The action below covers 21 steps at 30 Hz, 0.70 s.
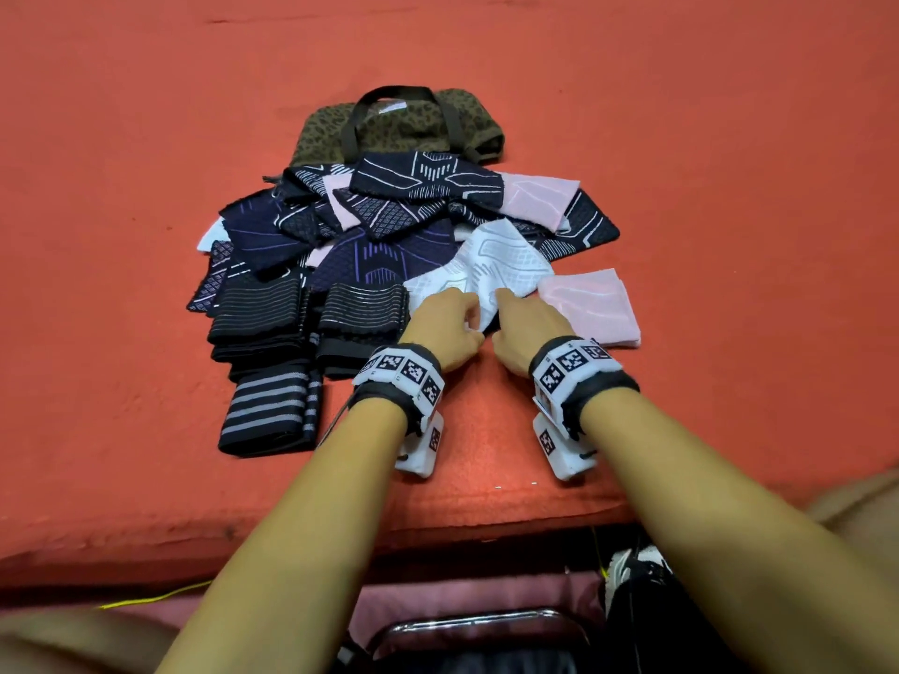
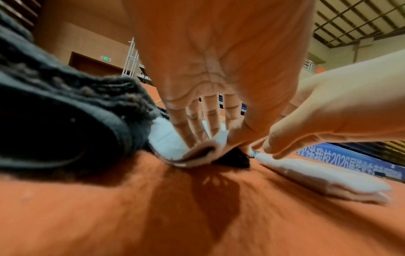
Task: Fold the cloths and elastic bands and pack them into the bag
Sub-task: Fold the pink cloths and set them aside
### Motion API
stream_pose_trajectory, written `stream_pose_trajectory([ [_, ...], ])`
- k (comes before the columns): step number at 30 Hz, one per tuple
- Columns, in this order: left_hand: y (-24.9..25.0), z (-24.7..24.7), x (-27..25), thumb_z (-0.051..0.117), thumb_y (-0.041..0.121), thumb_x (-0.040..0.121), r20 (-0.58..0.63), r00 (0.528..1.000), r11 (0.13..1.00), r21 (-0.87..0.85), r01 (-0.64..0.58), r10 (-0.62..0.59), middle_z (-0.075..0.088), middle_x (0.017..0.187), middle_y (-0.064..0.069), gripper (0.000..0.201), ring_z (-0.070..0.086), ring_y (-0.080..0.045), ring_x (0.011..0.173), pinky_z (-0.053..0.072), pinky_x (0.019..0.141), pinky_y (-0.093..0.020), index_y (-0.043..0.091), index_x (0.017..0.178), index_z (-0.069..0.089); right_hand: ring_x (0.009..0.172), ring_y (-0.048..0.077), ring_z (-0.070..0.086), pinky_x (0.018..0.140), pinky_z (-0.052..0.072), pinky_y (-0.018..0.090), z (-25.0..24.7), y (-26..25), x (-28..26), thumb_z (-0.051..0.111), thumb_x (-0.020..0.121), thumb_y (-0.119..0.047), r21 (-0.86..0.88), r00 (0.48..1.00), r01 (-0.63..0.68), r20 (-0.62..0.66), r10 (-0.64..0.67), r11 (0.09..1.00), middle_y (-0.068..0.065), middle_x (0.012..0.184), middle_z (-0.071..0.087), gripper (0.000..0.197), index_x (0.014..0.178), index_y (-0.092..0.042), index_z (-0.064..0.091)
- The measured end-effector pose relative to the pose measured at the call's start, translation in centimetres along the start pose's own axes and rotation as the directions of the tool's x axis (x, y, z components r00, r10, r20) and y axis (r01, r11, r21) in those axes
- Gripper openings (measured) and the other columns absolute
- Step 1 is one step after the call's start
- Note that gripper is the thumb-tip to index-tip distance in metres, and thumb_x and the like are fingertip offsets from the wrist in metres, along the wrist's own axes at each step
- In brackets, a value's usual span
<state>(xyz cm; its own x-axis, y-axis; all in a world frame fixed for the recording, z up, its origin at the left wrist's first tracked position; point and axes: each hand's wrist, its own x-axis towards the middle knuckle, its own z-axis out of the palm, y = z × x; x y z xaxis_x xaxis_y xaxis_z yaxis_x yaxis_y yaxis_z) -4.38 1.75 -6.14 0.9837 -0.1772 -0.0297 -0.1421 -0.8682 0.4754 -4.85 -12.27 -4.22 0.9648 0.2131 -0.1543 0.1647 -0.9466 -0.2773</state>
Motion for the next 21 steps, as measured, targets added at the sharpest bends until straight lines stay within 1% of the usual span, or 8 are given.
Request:
stream_pose_trajectory([
  [4, -0.3, -0.2, -0.9, 0.061, 0.012, 0.079, 0.015, 1.0, 0.999, -0.032, 0.001, 0.0, 0.063, 0.086, -0.001, 0.003, 0.057, -0.019, 0.08, 0.046, 0.073, -0.032, 0.015, 0.078, 0.06, 0.104, 0.036, 0.06, 0.073, 0.039, 0.035, -0.3, -0.3, -0.7, 0.05, 0.092, -0.019, -0.093, 0.999, 0.035, -0.016, -0.037, 0.995, 0.015, 0.113, 0.063, 0.028, 0.118, -0.009, 0.051],
  [6, -0.4, -0.6, -1.6, 0.056, 0.012, 0.082, 0.028, 1.0, 0.999, -0.042, -0.011, 0.013, 0.064, 0.08, 0.002, 0.01, 0.057, -0.018, 0.075, 0.049, 0.074, -0.032, 0.019, 0.075, 0.058, 0.104, 0.036, 0.06, 0.073, 0.037, 0.034, -1.1, -0.2, -0.9, 0.049, 0.092, -0.016, -0.163, 0.998, 0.055, -0.014, -0.057, 0.985, 0.014, 0.113, 0.062, 0.023, 0.113, -0.01, 0.056],
  [10, -0.8, -1.1, -3.2, 0.059, 0.01, 0.083, 0.095, 0.995, 0.996, -0.091, -0.019, 0.028, 0.067, 0.08, 0.004, 0.009, 0.054, -0.008, 0.065, 0.044, 0.072, -0.023, 0.016, 0.083, 0.064, 0.106, 0.035, 0.06, 0.075, 0.038, 0.034, -1.9, -0.5, -1.2, 0.049, 0.093, -0.016, -0.23, 0.997, 0.064, -0.025, -0.072, 0.971, 0.012, 0.114, 0.063, 0.025, 0.114, -0.014, 0.063],
  [11, -0.9, -1.1, -3.4, 0.061, 0.01, 0.083, 0.099, 0.995, 0.993, -0.121, -0.004, 0.016, 0.066, 0.08, 0.005, 0.008, 0.054, -0.006, 0.066, 0.044, 0.073, -0.023, 0.016, 0.086, 0.065, 0.107, 0.034, 0.06, 0.077, 0.04, 0.034, -1.9, -0.5, -1.3, 0.05, 0.092, -0.017, -0.221, 0.997, 0.063, -0.024, -0.07, 0.973, 0.012, 0.113, 0.063, 0.026, 0.114, -0.015, 0.063],
  [14, -1.4, -1.1, -3.6, 0.068, 0.013, 0.079, 0.095, 0.995, 0.987, -0.159, 0.035, -0.02, 0.062, 0.085, 0.008, 0.017, 0.058, -0.01, 0.078, 0.048, 0.077, -0.024, 0.018, 0.094, 0.063, 0.102, 0.034, 0.061, 0.074, 0.038, 0.032, -1.9, -0.6, -1.6, 0.053, 0.09, -0.019, -0.193, 0.996, 0.084, -0.016, -0.088, 0.978, 0.011, 0.108, 0.065, 0.022, 0.108, -0.018, 0.066],
  [17, -1.5, -0.8, -3.8, 0.071, 0.014, 0.077, 0.106, 0.994, 0.984, -0.169, 0.056, -0.038, 0.062, 0.095, 0.004, 0.028, 0.06, -0.014, 0.088, 0.05, 0.082, -0.027, 0.02, 0.103, 0.062, 0.1, 0.032, 0.062, 0.073, 0.04, 0.033, -1.3, -0.9, -2.0, 0.053, 0.09, -0.021, -0.158, 0.989, 0.144, 0.048, -0.138, 0.977, 0.007, 0.108, 0.063, 0.019, 0.103, -0.021, 0.068],
  [19, -1.6, -0.7, -4.1, 0.07, 0.011, 0.077, 0.096, 0.995, 0.984, -0.167, 0.058, -0.042, 0.062, 0.101, 0.002, 0.032, 0.059, -0.014, 0.09, 0.049, 0.083, -0.026, 0.018, 0.107, 0.063, 0.102, 0.032, 0.06, 0.073, 0.04, 0.035, -0.7, -1.1, -2.1, 0.051, 0.093, -0.023, -0.138, 0.989, 0.143, 0.05, -0.137, 0.98, 0.008, 0.113, 0.056, 0.021, 0.109, -0.017, 0.063],
  [21, -1.8, -0.7, -4.3, 0.069, 0.007, 0.076, 0.098, 0.994, 0.987, -0.148, 0.057, -0.043, 0.062, 0.106, 0.001, 0.036, 0.059, -0.013, 0.092, 0.046, 0.081, -0.022, 0.017, 0.11, 0.064, 0.106, 0.034, 0.056, 0.073, 0.039, 0.037, -0.4, -0.8, -2.0, 0.054, 0.092, -0.021, -0.124, 0.996, 0.089, 0.025, -0.087, 0.988, 0.011, 0.117, 0.05, 0.028, 0.118, -0.012, 0.053],
])
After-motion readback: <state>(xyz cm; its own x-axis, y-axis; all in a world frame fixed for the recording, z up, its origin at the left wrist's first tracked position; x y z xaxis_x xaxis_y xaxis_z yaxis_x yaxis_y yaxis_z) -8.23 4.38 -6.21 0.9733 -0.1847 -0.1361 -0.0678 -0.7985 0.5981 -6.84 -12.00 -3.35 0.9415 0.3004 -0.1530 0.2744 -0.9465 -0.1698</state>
